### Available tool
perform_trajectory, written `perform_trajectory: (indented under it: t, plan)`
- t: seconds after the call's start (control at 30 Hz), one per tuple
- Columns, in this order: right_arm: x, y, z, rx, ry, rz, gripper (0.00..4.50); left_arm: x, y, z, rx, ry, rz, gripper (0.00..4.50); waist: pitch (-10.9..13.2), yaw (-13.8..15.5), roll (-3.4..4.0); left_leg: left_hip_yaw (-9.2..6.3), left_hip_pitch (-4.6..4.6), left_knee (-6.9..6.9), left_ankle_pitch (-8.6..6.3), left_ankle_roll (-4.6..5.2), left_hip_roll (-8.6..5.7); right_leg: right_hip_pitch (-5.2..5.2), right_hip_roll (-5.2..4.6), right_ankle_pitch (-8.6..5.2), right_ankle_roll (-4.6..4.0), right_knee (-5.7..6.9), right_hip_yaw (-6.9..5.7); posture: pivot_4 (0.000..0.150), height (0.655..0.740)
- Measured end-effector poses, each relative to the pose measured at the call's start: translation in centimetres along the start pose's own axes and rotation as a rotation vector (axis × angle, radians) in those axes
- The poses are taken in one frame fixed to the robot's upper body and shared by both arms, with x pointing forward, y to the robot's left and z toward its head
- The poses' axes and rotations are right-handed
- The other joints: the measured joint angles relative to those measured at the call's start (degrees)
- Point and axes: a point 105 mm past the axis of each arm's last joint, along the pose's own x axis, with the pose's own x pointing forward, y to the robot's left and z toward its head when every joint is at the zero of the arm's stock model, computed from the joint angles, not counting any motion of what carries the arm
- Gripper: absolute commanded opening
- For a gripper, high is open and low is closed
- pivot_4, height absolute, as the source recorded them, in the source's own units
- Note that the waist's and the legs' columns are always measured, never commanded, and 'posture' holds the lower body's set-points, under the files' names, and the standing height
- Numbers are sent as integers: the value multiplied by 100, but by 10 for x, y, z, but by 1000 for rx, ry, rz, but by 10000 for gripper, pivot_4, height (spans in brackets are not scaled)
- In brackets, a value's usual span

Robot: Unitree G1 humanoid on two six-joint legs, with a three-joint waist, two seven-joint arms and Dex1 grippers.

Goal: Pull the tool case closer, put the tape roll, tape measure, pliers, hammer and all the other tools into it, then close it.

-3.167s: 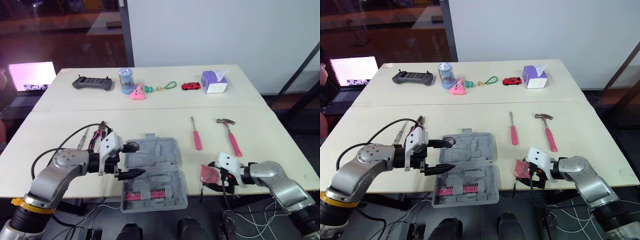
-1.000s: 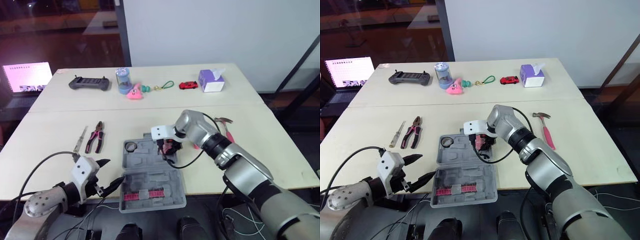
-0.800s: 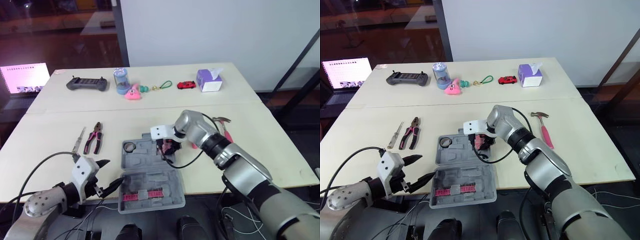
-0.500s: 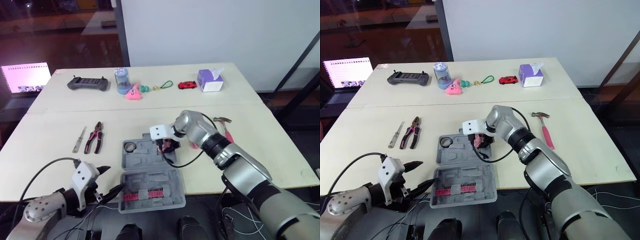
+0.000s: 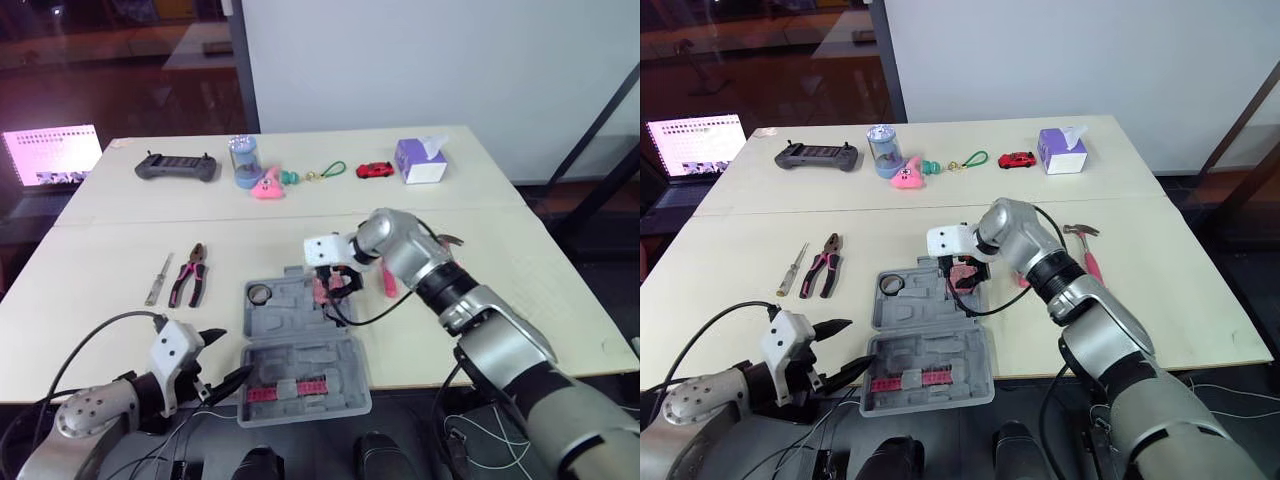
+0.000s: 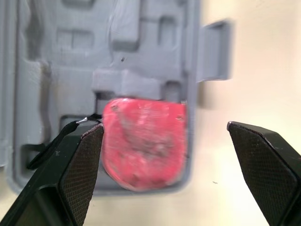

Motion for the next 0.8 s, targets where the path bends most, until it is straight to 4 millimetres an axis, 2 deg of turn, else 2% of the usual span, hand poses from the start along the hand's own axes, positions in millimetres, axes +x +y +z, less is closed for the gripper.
perform_trajectory:
  t: [0.1, 0.2, 0.23, 0.3, 0.4, 0.47, 0.6, 0.8]
  plan:
    - [-7, 3, 6, 16, -135, -55, 44424, 3, 0, 3, 7, -7, -8, 45000, 0, 6, 0, 0, 0, 0, 0, 0, 0, 1, -1, 0, 0, -1, 0, 1500, 7400]
    - [-13, 10, 1, 37, -244, -105, 44424, 4, 2, 5, 14, -14, -8, 45000, 0, 22, -1, 1, 0, 2, 0, 0, 0, 5, -2, 0, 1, -3, 0, 1500, 7400]
    - [-14, 12, -1, 65, -264, -106, 42145, 4, 3, 6, 17, -17, -8, 45000, 0, 17, -1, 1, 0, 3, 0, 1, 0, 5, -1, 0, 1, -3, 0, 1500, 7400]
    - [-15, 16, -5, 156, -309, -85, 35949, 6, 3, 10, 27, -29, -15, 45000, 0, 8, -1, 0, 2, 2, 0, 1, 0, 5, 1, 0, 0, -1, 0, 1500, 7400]
    - [-13, 23, -13, 218, -328, -62, 20835, 9, 5, 16, 41, -47, -23, 45000, 0, -1, -1, 1, 2, 2, 0, 1, 0, 4, 0, 0, 0, -2, 0, 1500, 7400]
    - [-10, 25, -15, 241, -337, -57, 12459, 10, 5, 18, 41, -56, -30, 45000, 0, -4, -1, 1, 2, 2, 0, 1, 0, 4, 0, 0, 0, -2, 1, 1500, 7400]
    - [-7, 21, -16, 313, -390, -72, 12459, 12, 8, 21, 37, -60, -32, 45000, 0, 0, -1, 1, 2, 3, 0, 0, 0, 5, 0, 0, 0, -2, 1, 1500, 7400]
    - [7, 20, -37, 369, -344, -99, 12459, 12, 9, 23, 44, -58, -41, 45000, 0, -1, -1, 1, 2, 2, 1, -2, 0, 5, 0, 0, 0, -2, 1, 1500, 7400]
